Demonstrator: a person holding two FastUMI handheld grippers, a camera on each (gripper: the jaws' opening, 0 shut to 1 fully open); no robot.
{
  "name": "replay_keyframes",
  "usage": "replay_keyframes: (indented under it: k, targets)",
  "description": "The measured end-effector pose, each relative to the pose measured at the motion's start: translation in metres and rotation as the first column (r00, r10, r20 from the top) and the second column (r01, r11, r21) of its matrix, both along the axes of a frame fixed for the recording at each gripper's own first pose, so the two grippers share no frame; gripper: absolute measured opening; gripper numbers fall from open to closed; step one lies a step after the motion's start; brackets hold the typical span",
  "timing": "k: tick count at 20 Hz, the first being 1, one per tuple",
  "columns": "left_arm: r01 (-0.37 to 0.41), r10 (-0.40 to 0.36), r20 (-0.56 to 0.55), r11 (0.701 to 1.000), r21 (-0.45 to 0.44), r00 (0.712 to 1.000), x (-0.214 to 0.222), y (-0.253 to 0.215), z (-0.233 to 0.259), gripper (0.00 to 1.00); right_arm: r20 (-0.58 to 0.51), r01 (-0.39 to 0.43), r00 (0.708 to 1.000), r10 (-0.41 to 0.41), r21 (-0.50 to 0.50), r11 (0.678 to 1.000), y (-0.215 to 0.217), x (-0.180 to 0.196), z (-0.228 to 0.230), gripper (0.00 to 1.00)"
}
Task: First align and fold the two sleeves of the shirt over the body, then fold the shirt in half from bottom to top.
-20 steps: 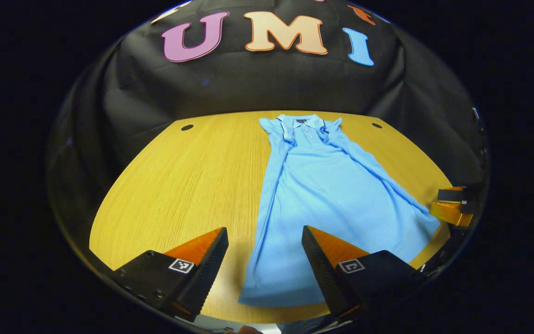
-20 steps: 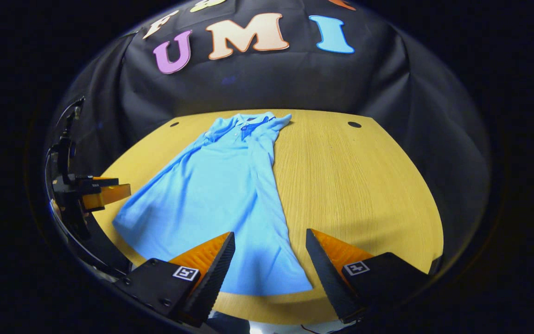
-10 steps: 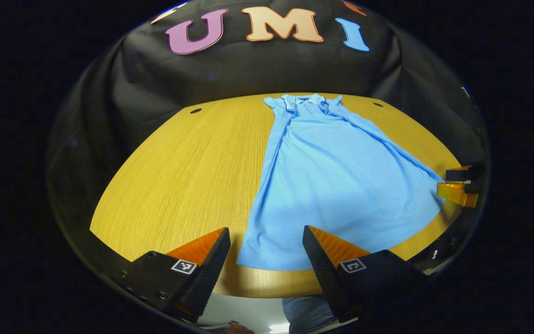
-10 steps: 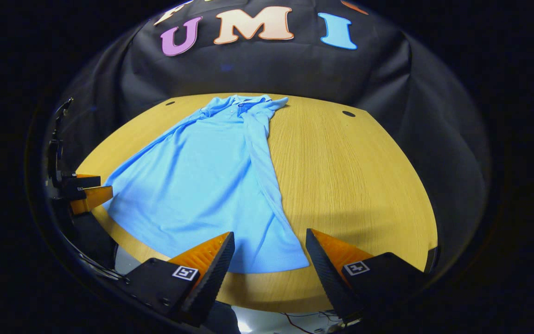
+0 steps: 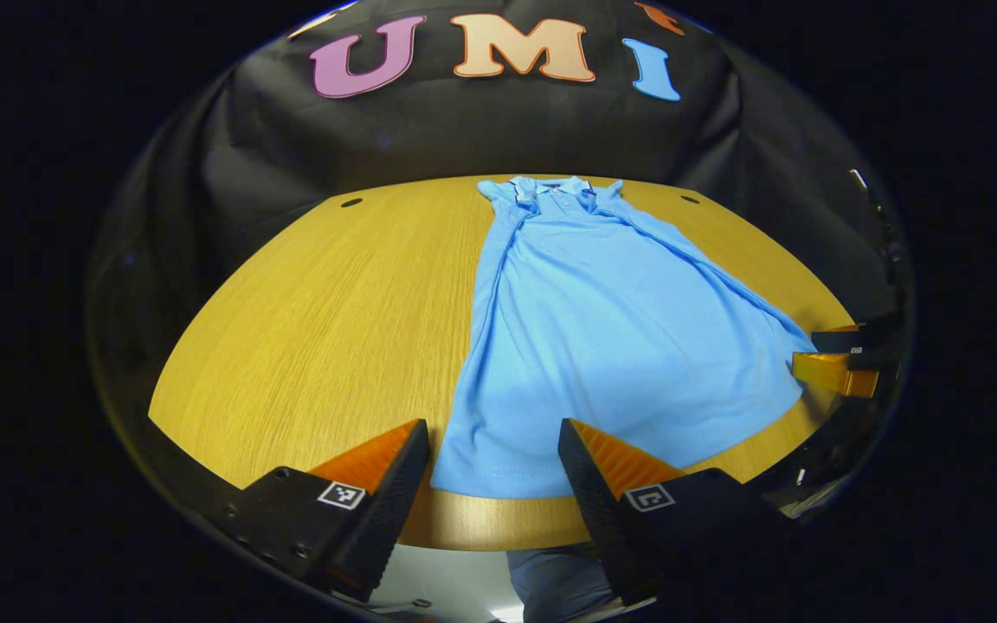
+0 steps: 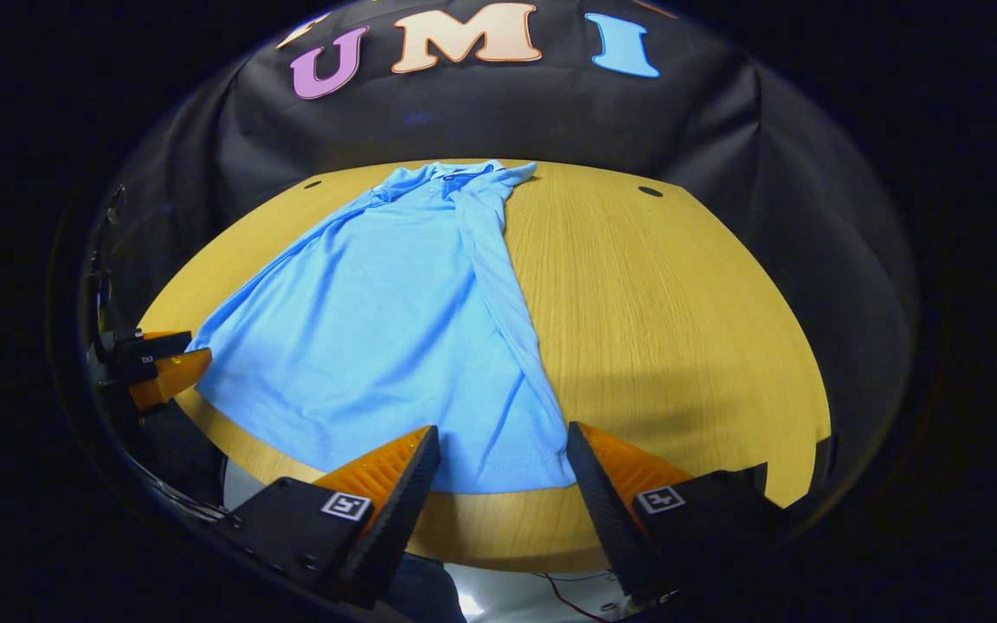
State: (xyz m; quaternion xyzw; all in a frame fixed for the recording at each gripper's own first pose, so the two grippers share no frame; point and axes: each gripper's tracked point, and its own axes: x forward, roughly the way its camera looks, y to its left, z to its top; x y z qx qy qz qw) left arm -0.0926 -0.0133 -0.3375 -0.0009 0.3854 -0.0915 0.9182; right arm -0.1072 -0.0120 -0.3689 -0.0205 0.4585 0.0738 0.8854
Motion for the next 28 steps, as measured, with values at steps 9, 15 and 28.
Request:
replay_keyframes:
  k: [9,15,28]
  targets:
    - [-0.013,0.014,0.006,0.995,-0.098,1.0,-0.001,-0.026,0.003,0.0,-0.043,0.004,0.999,0.002,0.133,0.991,0.035,-0.002,-0.001,0.03]
    - [-0.084,0.068,-0.089,0.978,-0.19,0.994,0.003,-0.032,0.013,0.0,-0.059,0.075,0.996,-0.063,0.237,0.969,0.046,0.003,0.013,0.03]
    - [-0.084,0.062,-0.086,0.952,-0.294,0.994,0.098,-0.019,0.069,0.0,0.029,0.162,0.982,-0.185,0.361,0.918,0.059,0.118,0.074,0.02]
